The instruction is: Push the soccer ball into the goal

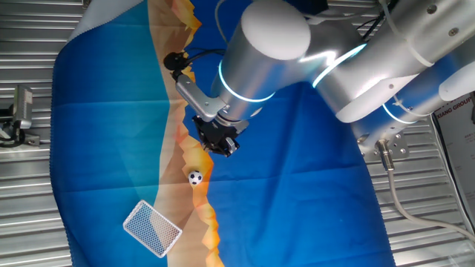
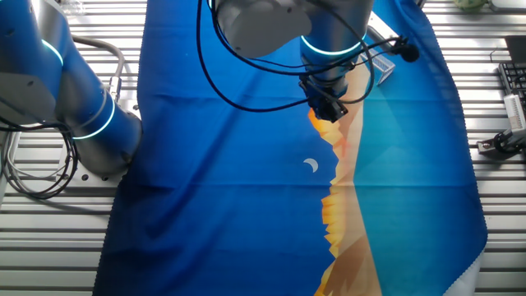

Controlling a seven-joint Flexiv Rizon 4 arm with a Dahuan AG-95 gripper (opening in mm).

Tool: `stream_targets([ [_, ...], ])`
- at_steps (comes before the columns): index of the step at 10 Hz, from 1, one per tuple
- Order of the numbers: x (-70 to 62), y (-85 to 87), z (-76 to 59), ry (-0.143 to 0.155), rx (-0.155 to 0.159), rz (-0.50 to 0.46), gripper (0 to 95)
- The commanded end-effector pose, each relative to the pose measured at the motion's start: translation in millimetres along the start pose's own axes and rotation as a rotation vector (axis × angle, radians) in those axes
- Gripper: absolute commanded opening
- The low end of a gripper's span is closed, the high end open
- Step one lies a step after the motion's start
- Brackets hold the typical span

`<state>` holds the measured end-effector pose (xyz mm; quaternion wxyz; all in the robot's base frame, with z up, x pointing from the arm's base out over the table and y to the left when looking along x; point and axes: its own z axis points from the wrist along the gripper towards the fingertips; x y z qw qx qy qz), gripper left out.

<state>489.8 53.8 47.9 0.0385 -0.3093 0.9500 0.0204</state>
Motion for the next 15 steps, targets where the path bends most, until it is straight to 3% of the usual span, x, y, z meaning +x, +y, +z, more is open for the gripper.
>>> stream_targets([
  [1, 0.9, -0.7, -0.3, 0.009, 0.000, -0.002, 0.0],
  [7, 0.3, -1.0, 0.2, 0.048, -0.045, -0.084, 0.0],
  [15, -14.6, -6.4, 12.6, 0.050, -0.050, -0.088, 0.0],
])
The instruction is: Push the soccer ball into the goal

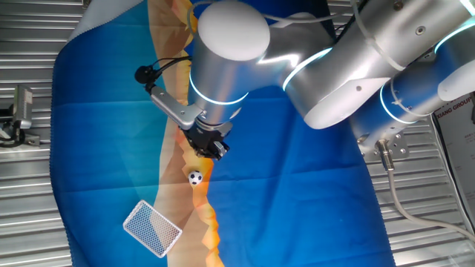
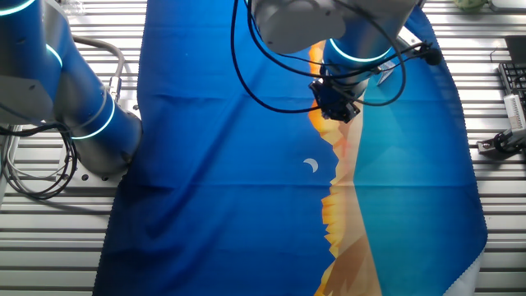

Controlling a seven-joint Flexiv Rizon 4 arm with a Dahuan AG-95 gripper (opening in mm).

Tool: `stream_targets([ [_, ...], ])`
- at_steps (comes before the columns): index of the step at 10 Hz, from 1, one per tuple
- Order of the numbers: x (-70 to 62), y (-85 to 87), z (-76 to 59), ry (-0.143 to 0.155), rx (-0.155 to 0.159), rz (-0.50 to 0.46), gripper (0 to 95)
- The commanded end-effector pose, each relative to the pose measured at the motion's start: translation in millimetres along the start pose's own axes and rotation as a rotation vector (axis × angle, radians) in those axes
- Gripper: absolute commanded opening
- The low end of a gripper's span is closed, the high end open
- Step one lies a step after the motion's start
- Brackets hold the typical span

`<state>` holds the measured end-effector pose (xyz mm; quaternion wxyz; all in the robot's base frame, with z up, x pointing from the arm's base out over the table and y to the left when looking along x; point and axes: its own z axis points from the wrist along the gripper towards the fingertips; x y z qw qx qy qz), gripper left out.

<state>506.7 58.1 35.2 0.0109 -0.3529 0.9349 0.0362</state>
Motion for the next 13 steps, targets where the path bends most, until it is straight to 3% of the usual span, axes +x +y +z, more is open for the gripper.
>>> stream_targets([
  [1, 0.4, 0.4, -1.2, 0.009, 0.001, 0.004, 0.0],
  [13, -12.2, -1.3, 2.3, 0.050, 0.031, 0.037, 0.0],
])
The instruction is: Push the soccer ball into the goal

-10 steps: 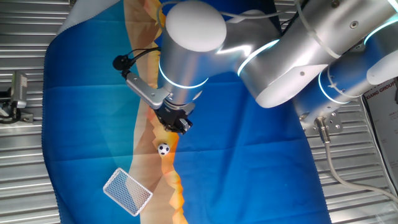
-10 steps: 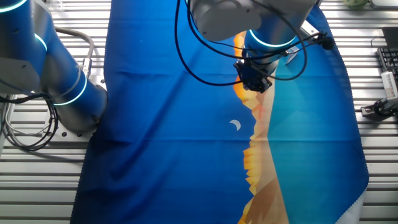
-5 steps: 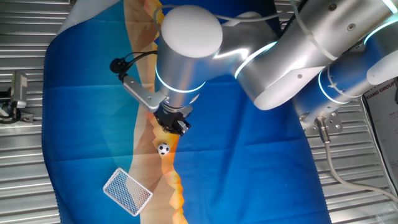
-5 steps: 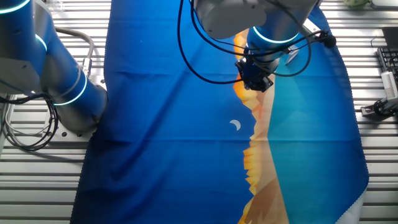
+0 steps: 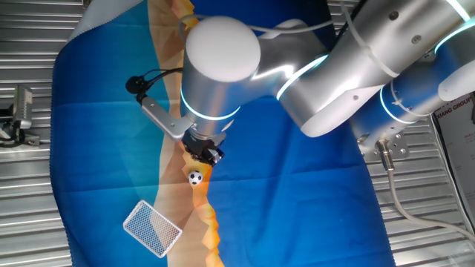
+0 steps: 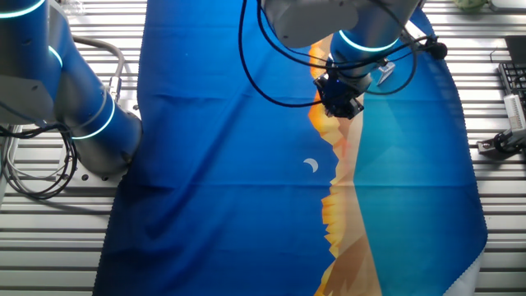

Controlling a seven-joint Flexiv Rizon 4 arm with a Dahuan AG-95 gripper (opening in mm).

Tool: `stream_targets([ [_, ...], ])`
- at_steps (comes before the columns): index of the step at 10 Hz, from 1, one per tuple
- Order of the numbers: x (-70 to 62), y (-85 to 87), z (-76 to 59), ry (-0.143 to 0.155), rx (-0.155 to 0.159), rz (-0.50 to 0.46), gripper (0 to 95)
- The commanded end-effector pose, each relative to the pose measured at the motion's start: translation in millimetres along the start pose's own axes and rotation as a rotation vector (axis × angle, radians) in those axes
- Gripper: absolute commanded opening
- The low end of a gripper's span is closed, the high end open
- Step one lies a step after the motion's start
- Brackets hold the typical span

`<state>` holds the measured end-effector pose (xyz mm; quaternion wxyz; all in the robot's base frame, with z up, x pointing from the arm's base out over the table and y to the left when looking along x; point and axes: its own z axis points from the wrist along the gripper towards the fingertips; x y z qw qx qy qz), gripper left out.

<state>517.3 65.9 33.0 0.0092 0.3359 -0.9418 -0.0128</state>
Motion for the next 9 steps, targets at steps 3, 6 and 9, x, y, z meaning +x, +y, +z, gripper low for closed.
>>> stream_targets([
  [3, 0.5, -0.2, -0.2, 0.001, 0.003, -0.030, 0.0],
  [6, 0.5, -0.2, -0.2, 0.002, 0.009, -0.094, 0.0],
  [9, 0.1, -0.3, 0.0, 0.009, 0.017, -0.171, 0.0],
])
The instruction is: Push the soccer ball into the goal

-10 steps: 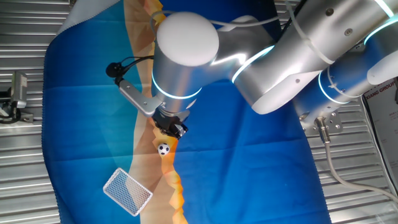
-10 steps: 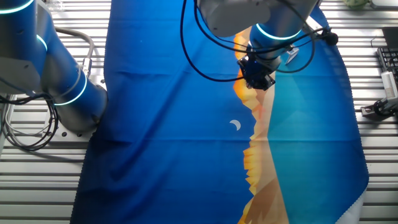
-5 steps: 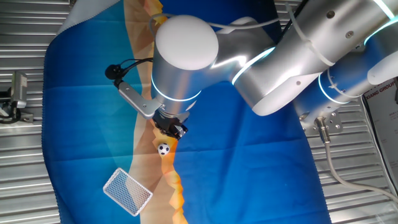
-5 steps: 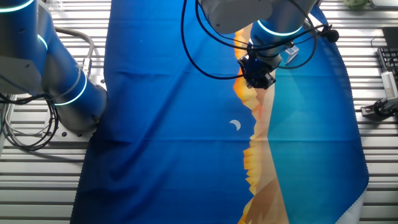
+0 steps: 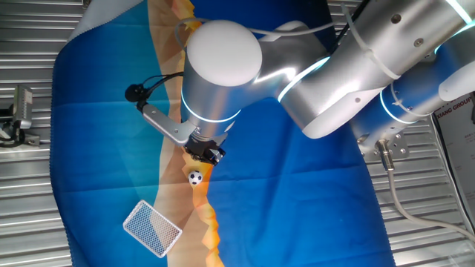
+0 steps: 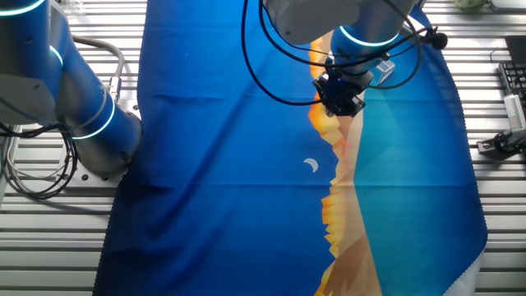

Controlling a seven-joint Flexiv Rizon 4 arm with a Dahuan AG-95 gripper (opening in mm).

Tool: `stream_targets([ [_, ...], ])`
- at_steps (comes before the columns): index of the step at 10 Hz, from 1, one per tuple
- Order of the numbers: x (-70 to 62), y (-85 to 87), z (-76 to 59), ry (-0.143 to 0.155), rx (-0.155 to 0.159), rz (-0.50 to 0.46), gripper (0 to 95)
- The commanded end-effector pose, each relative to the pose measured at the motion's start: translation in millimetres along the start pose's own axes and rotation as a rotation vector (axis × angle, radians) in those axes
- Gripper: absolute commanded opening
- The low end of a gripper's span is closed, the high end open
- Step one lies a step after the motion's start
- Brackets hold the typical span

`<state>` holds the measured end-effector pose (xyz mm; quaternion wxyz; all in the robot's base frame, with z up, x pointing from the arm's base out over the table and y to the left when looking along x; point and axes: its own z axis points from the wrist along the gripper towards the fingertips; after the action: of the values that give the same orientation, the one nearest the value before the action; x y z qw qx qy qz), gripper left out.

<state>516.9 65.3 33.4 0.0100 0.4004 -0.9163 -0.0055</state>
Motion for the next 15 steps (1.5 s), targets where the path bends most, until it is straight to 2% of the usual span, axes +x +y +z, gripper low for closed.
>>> stream_targets([
  [1, -0.6, -0.1, 0.3, -0.003, 0.002, -0.044, 0.0],
  [3, -0.6, -0.1, 0.3, 0.000, 0.003, -0.057, 0.0],
  [7, -0.6, -0.1, 0.3, -0.008, -0.005, -0.017, 0.0],
  [11, -0.6, -0.1, 0.3, 0.003, -0.019, -0.118, 0.0],
  [15, -0.6, -0.1, 0.3, 0.009, -0.027, -0.170, 0.0],
])
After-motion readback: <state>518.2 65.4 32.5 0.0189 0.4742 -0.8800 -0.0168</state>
